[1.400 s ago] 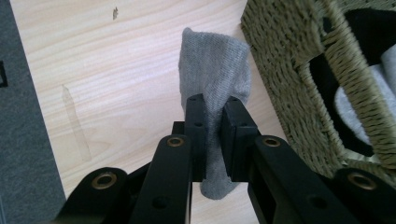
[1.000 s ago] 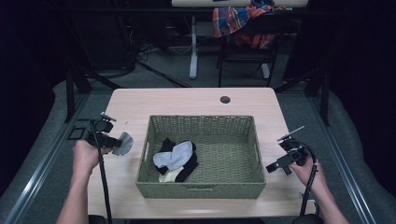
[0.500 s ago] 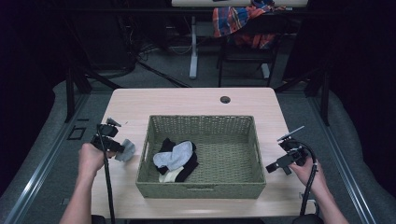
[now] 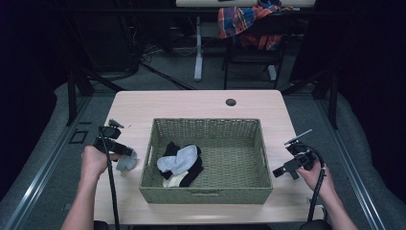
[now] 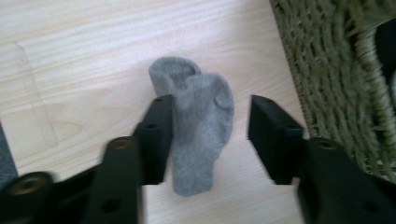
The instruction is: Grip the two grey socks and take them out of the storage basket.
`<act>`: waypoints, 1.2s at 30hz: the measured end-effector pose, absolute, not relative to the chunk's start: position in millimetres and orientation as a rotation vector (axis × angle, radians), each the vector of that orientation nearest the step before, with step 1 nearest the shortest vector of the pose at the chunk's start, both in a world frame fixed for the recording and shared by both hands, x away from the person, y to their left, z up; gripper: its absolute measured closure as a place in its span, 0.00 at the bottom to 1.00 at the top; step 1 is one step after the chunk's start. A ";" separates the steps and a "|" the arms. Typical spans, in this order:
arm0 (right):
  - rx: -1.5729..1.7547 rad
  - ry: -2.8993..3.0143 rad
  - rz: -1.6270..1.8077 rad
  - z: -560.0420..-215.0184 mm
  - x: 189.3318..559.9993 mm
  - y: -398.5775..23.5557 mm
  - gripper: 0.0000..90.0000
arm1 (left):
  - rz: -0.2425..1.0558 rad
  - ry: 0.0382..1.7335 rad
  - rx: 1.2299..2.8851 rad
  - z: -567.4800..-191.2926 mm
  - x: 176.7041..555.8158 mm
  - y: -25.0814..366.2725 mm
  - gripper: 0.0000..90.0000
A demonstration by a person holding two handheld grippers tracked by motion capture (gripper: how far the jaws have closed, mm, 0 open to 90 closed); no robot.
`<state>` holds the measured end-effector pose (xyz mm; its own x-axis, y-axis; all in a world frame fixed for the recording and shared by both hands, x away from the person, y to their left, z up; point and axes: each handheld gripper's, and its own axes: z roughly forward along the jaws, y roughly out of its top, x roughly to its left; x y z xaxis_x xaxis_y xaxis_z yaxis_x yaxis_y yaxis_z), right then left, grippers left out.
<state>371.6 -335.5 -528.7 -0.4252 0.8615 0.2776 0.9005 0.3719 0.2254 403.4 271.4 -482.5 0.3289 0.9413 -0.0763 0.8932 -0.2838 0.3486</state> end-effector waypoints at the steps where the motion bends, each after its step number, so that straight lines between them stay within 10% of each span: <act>1: -1.616 -2.506 -0.524 -528.7 371.7 -335.5 0.03 | 0.219 1.630 2.263 -479.2 402.5 270.4 0.42; 8: -1.621 -2.504 -0.526 -529.0 371.6 -335.5 0.03 | 0.285 1.558 2.240 -453.2 394.9 260.5 0.20; 36: -1.638 -2.502 -0.548 -528.6 370.6 -335.0 0.03 | 0.353 1.231 2.380 -424.7 374.5 172.8 0.02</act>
